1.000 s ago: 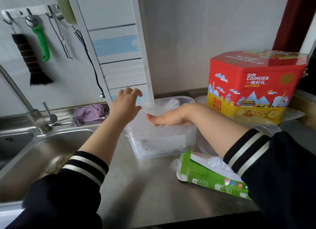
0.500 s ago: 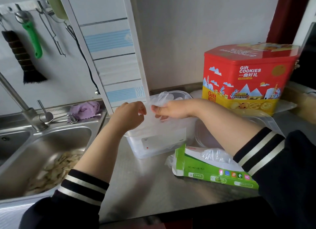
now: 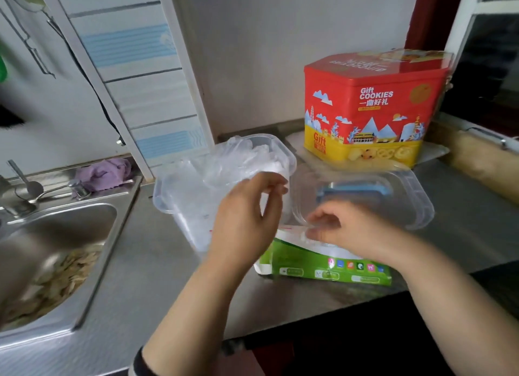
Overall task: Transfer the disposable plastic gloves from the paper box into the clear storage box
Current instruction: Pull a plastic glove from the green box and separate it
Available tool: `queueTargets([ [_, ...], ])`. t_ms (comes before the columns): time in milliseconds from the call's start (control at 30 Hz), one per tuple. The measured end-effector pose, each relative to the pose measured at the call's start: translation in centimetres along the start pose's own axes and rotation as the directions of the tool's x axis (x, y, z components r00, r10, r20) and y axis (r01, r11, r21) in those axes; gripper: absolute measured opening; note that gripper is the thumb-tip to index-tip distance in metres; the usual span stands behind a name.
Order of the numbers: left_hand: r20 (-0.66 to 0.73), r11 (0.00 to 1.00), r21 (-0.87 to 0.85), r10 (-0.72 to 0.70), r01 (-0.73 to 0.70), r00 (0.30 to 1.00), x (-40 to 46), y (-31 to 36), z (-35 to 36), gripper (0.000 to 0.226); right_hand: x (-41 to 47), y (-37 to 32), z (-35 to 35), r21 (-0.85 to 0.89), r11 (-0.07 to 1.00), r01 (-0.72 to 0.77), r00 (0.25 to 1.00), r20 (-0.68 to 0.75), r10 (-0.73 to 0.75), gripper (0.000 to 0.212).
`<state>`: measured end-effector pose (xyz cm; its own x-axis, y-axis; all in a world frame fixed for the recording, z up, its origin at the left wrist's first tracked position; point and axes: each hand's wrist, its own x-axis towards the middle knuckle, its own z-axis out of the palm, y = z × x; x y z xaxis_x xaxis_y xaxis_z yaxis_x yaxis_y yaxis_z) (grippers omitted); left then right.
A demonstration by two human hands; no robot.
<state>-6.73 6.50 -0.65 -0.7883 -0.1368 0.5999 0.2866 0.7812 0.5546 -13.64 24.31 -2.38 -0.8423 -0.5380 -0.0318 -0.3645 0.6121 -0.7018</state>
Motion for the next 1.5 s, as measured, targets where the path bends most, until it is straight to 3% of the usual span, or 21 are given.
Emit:
queueTargets([
  [100, 0.388, 0.997, 0.07, -0.056, 0.031, 0.92, -2.0, -1.4, 4.1, 0.049, -0.7, 1.2, 1.3, -0.091, 0.996, 0.018, 0.998, -0.062, -0.024, 0.01],
  [167, 0.491, 0.999, 0.028, -0.044, 0.034, 0.87, -2.6, -2.6, 5.2, 0.063, -0.7, 1.6, 1.9, -0.02, 0.999, 0.037, 0.99, -0.136, -0.039, 0.017],
  [267, 0.477, 0.998, -0.014, -0.04, 0.053, 0.878, -2.8, -3.8, 5.7, 0.068, -0.6, 2.2, 2.7, 0.088, 0.995, 0.036, 0.973, -0.229, -0.015, 0.028],
  [367, 0.449, 0.999, -0.012, -0.032, 0.042, 0.893, -2.9, -3.7, 6.0, 0.063, -0.6, 2.4, 3.2, 0.122, 0.992, 0.042, 0.966, -0.258, -0.009, 0.024],
  [500, 0.444, 0.999, 0.006, -0.032, 0.033, 0.896, -2.9, -3.8, 6.2, 0.061, -1.1, 2.4, 3.6, 0.224, 0.965, 0.139, 0.925, -0.378, -0.046, 0.017],
  [567, 0.45, 0.999, 0.004, -0.03, 0.032, 0.893, -2.9, -3.8, 6.2, 0.062, -1.4, 2.5, 3.6, 0.285, 0.943, 0.175, 0.91, -0.412, -0.045, 0.024],
  [1000, 0.463, 0.999, 0.029, -0.025, 0.013, 0.886, -2.9, -3.2, 5.9, 0.067, -1.8, 3.1, 3.1, 0.675, 0.711, 0.197, 0.881, -0.44, 0.173, 0.007],
  [1133, 0.467, 1.0, 0.015, -0.027, 0.022, 0.884, -3.0, -3.3, 5.9, 0.066, -1.9, 2.2, 1.9, 0.497, 0.826, 0.267, 0.895, -0.446, -0.021, 0.007],
  [1200, 0.459, 1.0, 0.004, -0.029, 0.031, 0.888, -3.1, -3.3, 6.0, 0.057, -1.7, 1.4, 1.4, 0.14, 0.947, 0.291, 0.892, -0.398, -0.215, 0.032],
  [1233, 0.454, 0.999, -0.001, -0.036, 0.041, 0.89, -3.2, -3.4, 6.0, 0.047, -1.5, 1.1, 1.4, -0.067, 0.958, 0.278, 0.901, -0.326, -0.285, 0.04],
  [1300, 0.452, 0.998, -0.012, -0.044, 0.056, 0.891, -3.2, -3.4, 6.1, 0.037, -1.2, 0.4, 1.4, -0.337, 0.911, 0.238, 0.924, -0.211, -0.32, 0.03],
  [1400, 0.463, 0.998, -0.027, -0.039, 0.058, 0.886, -3.1, -3.3, 6.0, 0.056, -1.1, 0.6, 1.5, -0.393, 0.898, 0.196, 0.931, -0.212, -0.296, 0.016],
  [1500, 0.468, 0.997, -0.023, -0.054, 0.073, 0.882, -3.0, -3.2, 5.9, 0.061, -1.2, 1.5, 1.7, -0.2, 0.953, 0.228, 0.881, -0.375, -0.289, 0.012],
])
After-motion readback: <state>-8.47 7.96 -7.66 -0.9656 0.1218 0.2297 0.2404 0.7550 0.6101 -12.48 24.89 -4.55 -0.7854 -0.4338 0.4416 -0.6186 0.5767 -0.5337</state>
